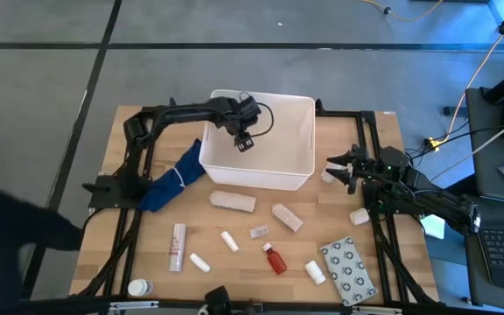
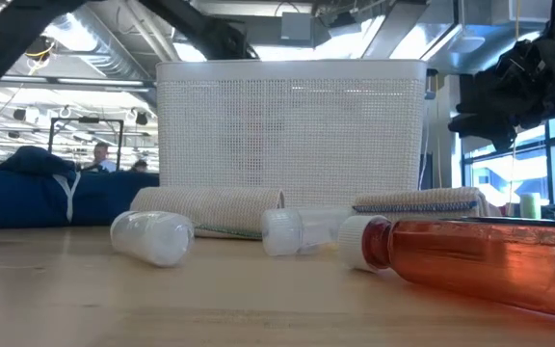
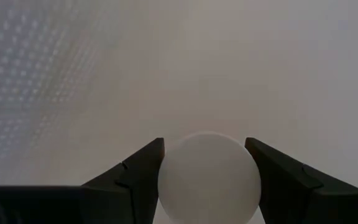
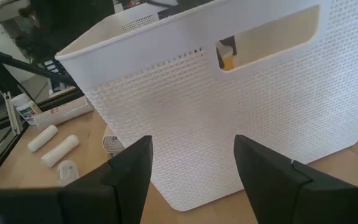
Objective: Pick & place medical supplies in basket/bin
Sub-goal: Put the orange pill bottle into the white bin
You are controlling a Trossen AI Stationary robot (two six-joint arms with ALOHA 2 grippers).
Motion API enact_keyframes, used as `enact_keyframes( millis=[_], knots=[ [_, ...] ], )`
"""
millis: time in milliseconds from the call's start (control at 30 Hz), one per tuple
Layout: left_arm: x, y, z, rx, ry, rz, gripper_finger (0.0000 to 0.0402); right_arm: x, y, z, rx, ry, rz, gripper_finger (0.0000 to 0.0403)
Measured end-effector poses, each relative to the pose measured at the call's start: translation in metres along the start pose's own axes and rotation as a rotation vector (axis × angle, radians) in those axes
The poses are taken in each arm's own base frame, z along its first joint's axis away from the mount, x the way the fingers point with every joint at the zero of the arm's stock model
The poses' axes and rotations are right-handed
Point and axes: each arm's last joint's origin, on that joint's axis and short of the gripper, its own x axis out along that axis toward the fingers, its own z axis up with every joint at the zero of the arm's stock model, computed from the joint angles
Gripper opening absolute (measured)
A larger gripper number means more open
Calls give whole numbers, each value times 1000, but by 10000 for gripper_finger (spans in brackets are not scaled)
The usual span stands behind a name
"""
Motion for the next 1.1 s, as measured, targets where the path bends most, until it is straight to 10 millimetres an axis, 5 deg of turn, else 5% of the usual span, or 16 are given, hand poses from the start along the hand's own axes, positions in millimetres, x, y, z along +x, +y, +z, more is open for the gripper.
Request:
enact_keyframes(
  millis=[367,867,1100],
  knots=[
    [20,9,-1,-42,42,72,206,0,3,-1,32,24,87,227],
    [7,13,-1,-14,17,90,219,5,0,23,90,41,-166,227],
    [-12,20,8,-15,26,182,222,16,-4,42,74,222,-407,227]
  ],
)
